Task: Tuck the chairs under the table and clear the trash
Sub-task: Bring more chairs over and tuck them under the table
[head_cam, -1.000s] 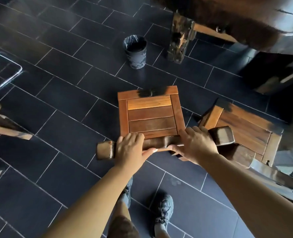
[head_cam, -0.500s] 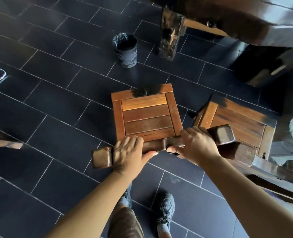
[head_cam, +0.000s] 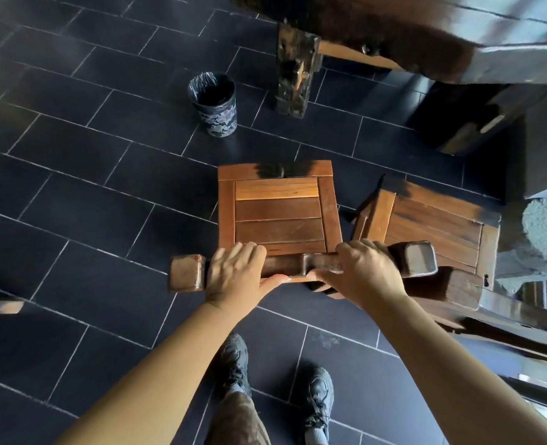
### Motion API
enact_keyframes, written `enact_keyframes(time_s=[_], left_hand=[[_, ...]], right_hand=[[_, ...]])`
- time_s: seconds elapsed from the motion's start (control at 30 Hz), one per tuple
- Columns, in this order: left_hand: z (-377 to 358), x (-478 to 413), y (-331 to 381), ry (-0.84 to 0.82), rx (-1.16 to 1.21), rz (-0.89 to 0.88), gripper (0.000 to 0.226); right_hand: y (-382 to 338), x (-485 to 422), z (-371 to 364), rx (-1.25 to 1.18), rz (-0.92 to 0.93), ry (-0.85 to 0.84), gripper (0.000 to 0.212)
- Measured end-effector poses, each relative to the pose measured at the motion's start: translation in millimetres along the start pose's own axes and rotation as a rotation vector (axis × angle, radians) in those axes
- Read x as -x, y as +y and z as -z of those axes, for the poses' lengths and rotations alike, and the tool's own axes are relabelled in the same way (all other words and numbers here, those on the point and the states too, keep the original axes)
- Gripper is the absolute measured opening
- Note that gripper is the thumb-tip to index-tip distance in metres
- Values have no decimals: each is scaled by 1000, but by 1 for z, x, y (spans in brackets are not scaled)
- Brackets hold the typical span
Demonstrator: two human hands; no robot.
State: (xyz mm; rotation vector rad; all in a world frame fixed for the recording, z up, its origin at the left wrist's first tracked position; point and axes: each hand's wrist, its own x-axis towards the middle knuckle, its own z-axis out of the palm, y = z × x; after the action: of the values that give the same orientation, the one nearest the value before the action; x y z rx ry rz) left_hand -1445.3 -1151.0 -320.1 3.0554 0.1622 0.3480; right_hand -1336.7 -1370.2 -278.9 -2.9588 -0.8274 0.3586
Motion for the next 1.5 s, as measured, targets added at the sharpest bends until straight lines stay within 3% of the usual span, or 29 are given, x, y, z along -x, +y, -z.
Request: enact_keyframes(time_s=[0.5, 0.73, 1.2, 1.5], left_hand=[[-16, -95, -47, -57, 81, -287, 61], [-11, -100, -45, -114, -11, -284, 67], [5, -111, -44, -325, -18, -213, 82], [-5, -139, -61, -272, -21, -274, 74]], right_hand=[[-21, -27, 2, -161, -317, 69, 70], [-20, -29, -12, 49, -238, 68, 80], [-19, -33, -11, 22, -246, 6, 94], [-18, -63, -7, -9, -257, 63, 94]])
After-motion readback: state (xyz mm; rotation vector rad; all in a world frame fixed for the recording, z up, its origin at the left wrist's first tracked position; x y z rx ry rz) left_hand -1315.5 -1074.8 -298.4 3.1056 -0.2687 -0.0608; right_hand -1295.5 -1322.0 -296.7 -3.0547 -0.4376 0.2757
